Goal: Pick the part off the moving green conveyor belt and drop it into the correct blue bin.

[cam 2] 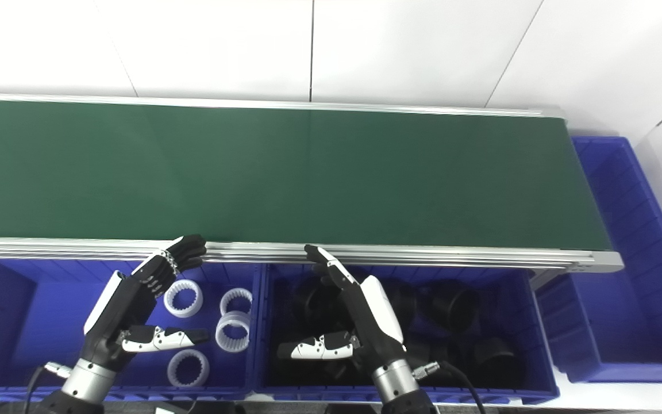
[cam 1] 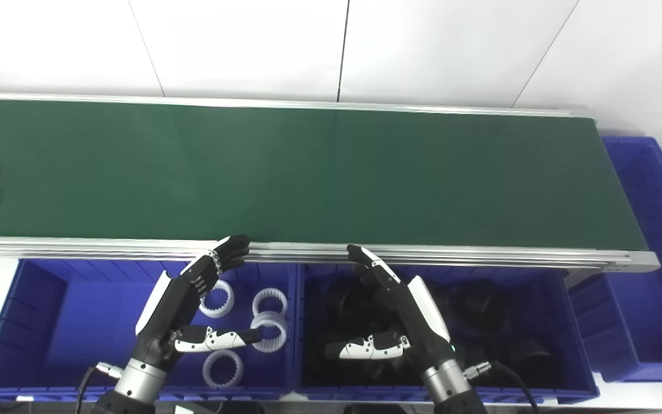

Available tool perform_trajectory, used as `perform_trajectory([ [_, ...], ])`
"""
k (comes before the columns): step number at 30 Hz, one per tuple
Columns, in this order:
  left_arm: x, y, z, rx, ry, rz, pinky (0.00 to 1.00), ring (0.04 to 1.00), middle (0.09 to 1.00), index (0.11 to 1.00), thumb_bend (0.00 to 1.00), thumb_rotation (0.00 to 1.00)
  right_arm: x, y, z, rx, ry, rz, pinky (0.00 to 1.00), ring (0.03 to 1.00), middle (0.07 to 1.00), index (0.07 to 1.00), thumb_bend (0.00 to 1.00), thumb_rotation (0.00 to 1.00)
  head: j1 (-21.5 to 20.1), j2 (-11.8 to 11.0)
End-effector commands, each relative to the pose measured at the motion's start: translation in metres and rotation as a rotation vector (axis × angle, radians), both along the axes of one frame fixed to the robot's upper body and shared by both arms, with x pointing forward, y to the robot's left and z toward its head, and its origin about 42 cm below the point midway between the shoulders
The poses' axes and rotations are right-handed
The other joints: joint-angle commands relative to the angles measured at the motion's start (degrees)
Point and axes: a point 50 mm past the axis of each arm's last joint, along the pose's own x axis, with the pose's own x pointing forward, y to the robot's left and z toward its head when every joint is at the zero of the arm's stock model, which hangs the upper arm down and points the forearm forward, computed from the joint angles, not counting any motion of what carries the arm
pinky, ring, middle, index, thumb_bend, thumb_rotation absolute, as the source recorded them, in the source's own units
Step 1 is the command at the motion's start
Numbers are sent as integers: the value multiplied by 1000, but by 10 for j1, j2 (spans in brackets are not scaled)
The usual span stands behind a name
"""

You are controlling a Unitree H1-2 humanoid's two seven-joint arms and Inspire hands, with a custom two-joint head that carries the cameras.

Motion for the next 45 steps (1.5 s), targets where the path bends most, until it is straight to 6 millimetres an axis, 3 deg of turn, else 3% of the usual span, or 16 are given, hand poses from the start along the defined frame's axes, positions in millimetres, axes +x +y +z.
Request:
perform_trajectory([
  [1,2,1,9,0,-67,6,813,855,872,852,653,0,2,6,10,34,-53,-5,776,831,876,900,699,0,1,0],
  [9,2,2,8,7,-65,8,821,851,870,854,600,0,2,6,10,26,-52,-11,768,829,874,894,596,39,0,-1],
  [11,2,2,8,12,-65,8,832,855,869,854,611,0,2,6,10,31,-48,-14,769,830,876,895,642,105,15,-4],
  [13,2,2,8,16,-65,9,840,857,869,853,692,0,2,5,9,30,-46,-16,765,828,875,895,738,162,19,-5],
  [14,2,0,8,17,-64,8,840,857,869,853,696,0,1,4,9,37,-42,-17,765,828,875,895,743,164,56,-13],
  [15,2,0,7,17,-64,7,829,850,863,848,744,0,1,3,9,42,-38,-18,771,834,877,895,789,173,56,-13],
  [16,2,-3,7,17,-62,6,823,845,859,844,769,0,0,0,8,46,-40,-17,776,836,878,896,811,177,100,-26],
  [19,0,-12,3,32,-52,6,801,832,846,830,838,0,-1,-9,4,57,-41,-17,796,842,875,898,854,170,171,-60],
  [21,0,-17,1,43,-49,9,782,820,840,826,856,0,-1,-15,2,58,-47,-17,806,846,877,901,857,167,188,-73],
  [26,1,-24,-2,57,-45,18,735,795,822,809,910,39,-1,-21,-4,51,-57,-15,773,828,869,896,881,173,199,-88],
  [32,4,-25,-5,62,-43,13,718,800,826,804,928,12,0,-24,-10,25,-49,-13,763,824,864,896,876,188,196,-103],
  [45,11,-24,-15,110,-30,19,693,780,804,783,946,37,5,-21,-22,22,-43,-12,752,814,852,886,899,130,186,-165],
])
